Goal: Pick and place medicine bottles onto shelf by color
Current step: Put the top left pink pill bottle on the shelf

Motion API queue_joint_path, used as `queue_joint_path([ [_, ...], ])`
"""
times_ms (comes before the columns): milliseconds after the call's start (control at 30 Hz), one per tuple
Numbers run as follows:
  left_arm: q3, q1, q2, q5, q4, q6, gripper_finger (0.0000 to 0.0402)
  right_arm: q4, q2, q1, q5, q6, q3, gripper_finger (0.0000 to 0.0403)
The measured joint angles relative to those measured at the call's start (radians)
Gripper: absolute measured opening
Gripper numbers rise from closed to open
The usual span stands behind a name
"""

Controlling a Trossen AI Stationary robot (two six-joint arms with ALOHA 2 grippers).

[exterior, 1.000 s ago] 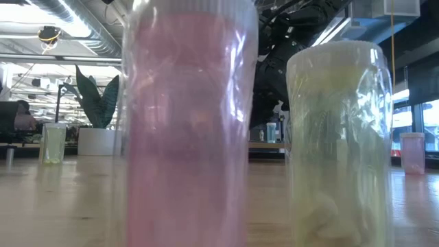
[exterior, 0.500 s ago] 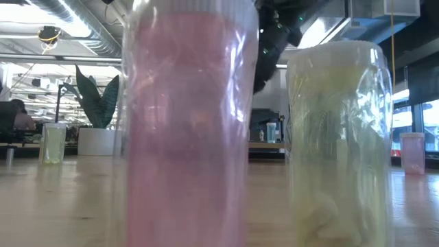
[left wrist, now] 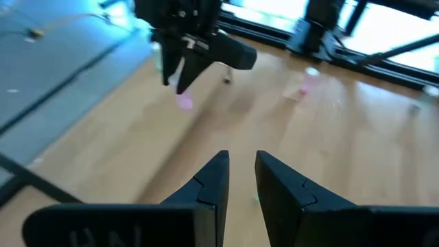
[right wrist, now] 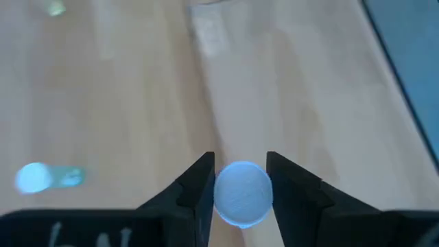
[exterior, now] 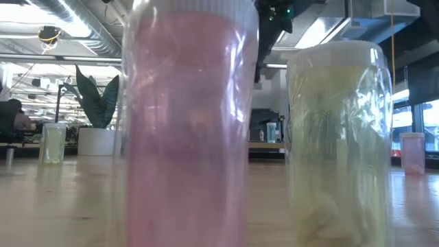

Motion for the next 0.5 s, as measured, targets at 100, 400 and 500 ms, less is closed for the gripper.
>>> queue_joint_path([
  [100,0.000,0.000,0.000,-0.071,0.000,0.000,0.0066,0.000,0.000,-0.047,0.001,0.029,0.001,0.0123],
  [400,0.000,0.000,0.000,-0.118,0.000,0.006,0.0066,0.085,0.006,-0.131,0.152,-0.021,0.002,0.0123],
  [500,0.000,0.000,0.000,-0.118,0.000,0.008,0.0066,0.093,0.022,-0.148,0.151,-0.022,0.002,0.0123],
])
